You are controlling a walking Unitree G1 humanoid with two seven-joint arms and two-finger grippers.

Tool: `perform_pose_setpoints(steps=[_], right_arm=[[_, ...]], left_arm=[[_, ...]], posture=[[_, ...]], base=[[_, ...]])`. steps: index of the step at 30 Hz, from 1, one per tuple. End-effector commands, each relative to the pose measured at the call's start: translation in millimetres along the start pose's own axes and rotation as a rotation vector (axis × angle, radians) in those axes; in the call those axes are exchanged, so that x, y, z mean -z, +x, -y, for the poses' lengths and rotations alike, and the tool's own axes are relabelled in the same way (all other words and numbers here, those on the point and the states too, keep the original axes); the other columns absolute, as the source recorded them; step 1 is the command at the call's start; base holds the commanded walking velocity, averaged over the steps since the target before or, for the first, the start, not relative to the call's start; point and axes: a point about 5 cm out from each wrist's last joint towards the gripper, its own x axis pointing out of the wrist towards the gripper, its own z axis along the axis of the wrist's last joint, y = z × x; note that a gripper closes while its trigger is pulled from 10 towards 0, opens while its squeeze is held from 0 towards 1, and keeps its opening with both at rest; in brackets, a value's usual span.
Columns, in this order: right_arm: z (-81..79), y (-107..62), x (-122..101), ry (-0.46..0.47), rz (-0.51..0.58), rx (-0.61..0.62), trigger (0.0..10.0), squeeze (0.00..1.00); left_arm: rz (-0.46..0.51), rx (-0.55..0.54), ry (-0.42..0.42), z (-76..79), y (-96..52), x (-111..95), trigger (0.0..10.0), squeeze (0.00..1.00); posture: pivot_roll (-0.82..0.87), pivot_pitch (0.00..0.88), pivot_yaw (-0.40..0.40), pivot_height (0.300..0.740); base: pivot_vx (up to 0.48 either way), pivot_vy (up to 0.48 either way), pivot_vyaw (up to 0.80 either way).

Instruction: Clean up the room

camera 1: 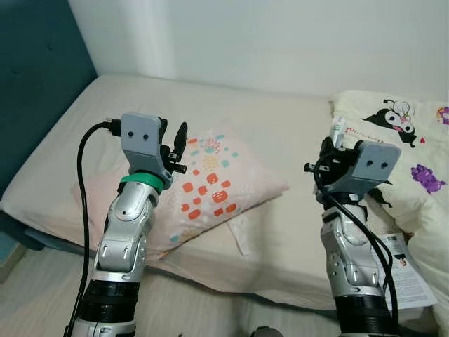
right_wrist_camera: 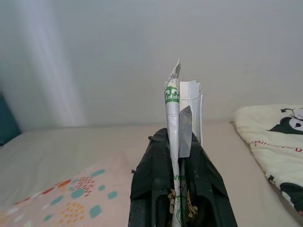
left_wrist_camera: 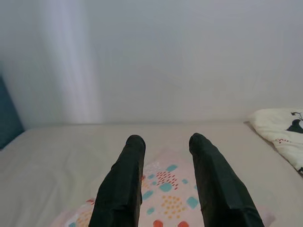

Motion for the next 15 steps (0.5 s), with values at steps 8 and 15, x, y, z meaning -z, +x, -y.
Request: perform_pose_setpoints(steps=[8, 15], right_arm=[[-2.4, -3.7, 5.3, 0.001, -0.029, -0.012, 10.0, 0.0], [-2.4, -5.2, 6.2, -0.001, -0.035, -0.007, 10.0, 0.0]], left_arm=[[-0.025, 0.0, -0.003, -0.5, -1.9, 4.4, 10.0, 0.0], [-0.026, 0.0, -0.001, -0.6, -1.8, 4.2, 10.0, 0.0]], posture=[[-0.11, 0.007, 0.021, 0.735], [-0.12, 0.012, 0.023, 0.735]], base=[[-0.285, 0.0, 0.0], [-0.286, 0.0, 0.0]])
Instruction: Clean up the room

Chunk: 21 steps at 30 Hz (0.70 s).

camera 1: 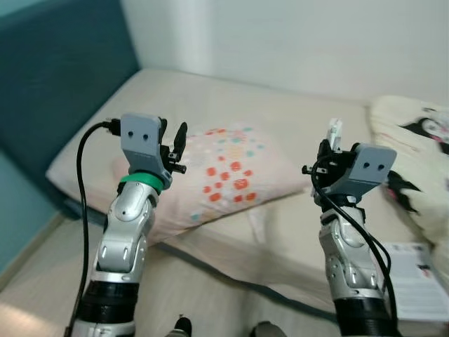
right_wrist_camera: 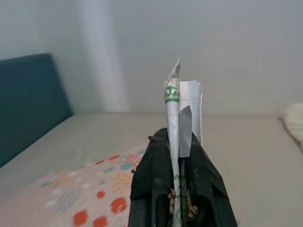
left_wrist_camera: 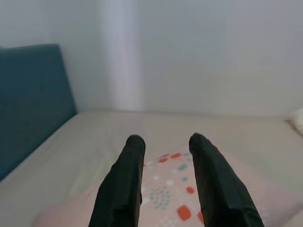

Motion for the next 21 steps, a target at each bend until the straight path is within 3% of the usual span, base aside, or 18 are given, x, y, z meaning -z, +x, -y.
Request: perform_pose_setpoints(steps=[1, 17, 21], right_arm=[[2.5, -4.0, 4.3, 0.001, -0.022, 0.015, 10.0, 0.0], [1.8, -4.7, 5.7, -0.01, -0.029, 0.012, 10.0, 0.0], [1.3, -4.6, 5.8, -0.011, -0.03, 0.007, 10.0, 0.0]], left_arm=[[-0.023, 0.007, -0.004, 1.5, -1.1, 3.9, 10.0, 0.0], [-0.026, 0.003, 0.0, 0.3, -1.4, 3.7, 10.0, 0.0], [-0.026, 0.003, 0.0, 0.1, -1.5, 3.6, 10.0, 0.0]], posture=[[-0.12, 0.012, 0.023, 0.735], [-0.11, 0.018, 0.027, 0.735], [-0.11, 0.018, 0.028, 0.735]], base=[[-0.307, 0.0, 0.0], [-0.286, 0.0, 0.0], [-0.255, 0.0, 0.47]])
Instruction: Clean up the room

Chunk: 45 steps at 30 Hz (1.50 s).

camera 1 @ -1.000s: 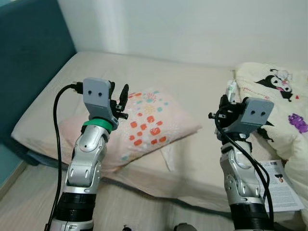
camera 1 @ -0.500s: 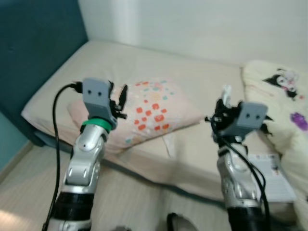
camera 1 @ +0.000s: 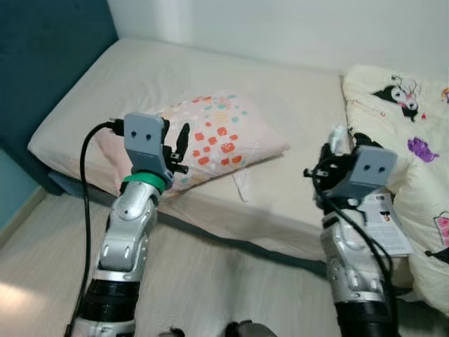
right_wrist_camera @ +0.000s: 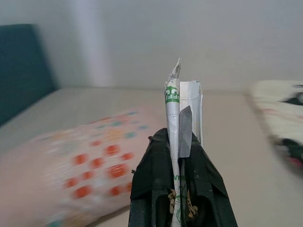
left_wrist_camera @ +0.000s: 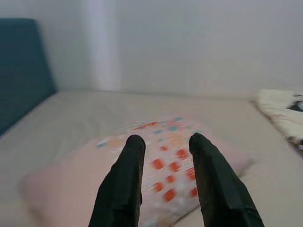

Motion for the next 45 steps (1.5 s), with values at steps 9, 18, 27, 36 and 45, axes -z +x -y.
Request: perform_pose_setpoints(steps=[9, 18, 27, 36, 45], right_arm=[[2.1, -0.7, 2, -0.021, -0.012, 0.002, 10.0, 0.0], [-15.9, -2.0, 2, 0.017, -0.023, -0.139, 10.0, 0.0], [-30.4, -3.9, 5, 0.015, -0.043, -0.243, 10.0, 0.0], [-47.7, -4.9, 4, -0.004, -0.043, -0.373, 10.0, 0.0], [-51.5, -4.7, 4, -0.002, -0.044, -0.403, 10.0, 0.0]], left_arm=[[-0.024, -0.004, -0.006, -0.5, -2.3, 4, 10.0, 0.0], [-0.057, 0.001, 0.011, 2.2, -2.8, 7, 10.0, 0.0], [-0.11, -0.029, 0.059, -4.3, -8.1, 19, 10.0, 0.0], [-0.151, -0.057, 0.081, -10.9, -15.7, 28, 10.0, 0.0], [-0.153, -0.07, 0.083, -9.3, -16.6, 29, 10.0, 0.0]], posture=[[-0.11, 0.018, 0.028, 0.735], [-0.11, 0.019, 0.027, 0.735], [-0.1, 0.025, 0.025, 0.735], [-0.1, 0.025, 0.02, 0.735], [-0.09, 0.021, 0.012, 0.735]], base=[[0.0, 0.0, 0.77], [0.0, 0.0, 0.75], [0.0, 0.0, 0.74], [0.0, 0.0, 0.74], [0.0, 0.0, 0.74]])
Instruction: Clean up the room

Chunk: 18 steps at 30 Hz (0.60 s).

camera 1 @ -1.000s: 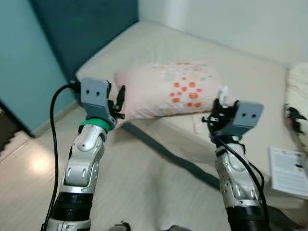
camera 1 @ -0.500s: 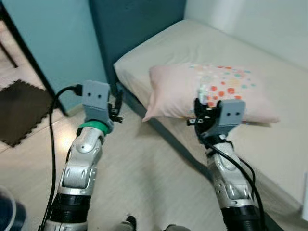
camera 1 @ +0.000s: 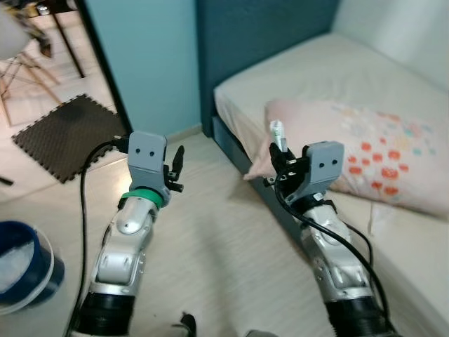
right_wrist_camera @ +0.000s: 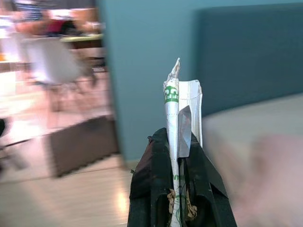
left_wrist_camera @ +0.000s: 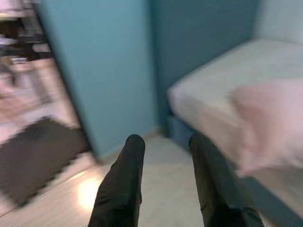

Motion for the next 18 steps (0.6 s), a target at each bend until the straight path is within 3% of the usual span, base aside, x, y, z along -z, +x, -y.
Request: perform_pose_setpoints(steps=[1, 15, 18], right_arm=[[2.8, -3.1, 3.7, 0.001, -0.021, 0.007, 10.0, 0.0], [-4.3, -2.5, 4.0, 0.009, -0.026, -0.055, 10.0, 0.0], [-5.6, -2.4, 4.5, 0.014, -0.028, -0.065, 10.0, 0.0]], left_arm=[[-0.017, 0.002, 0.005, 3.2, -1.4, 3.9, 10.0, 0.0], [-0.015, -0.017, 0.01, 3.9, -0.1, 3.8, 10.0, 0.0], [-0.011, -0.021, 0.015, 4.1, 0.7, 3.3, 10.0, 0.0]], posture=[[-0.09, 0.021, 0.012, 0.735], [-0.09, 0.017, 0.005, 0.735], [-0.09, 0.018, 0.006, 0.735]], base=[[0.0, 0.0, 0.74], [0.0, 0.0, 0.74], [0.292, 0.0, 0.74]])
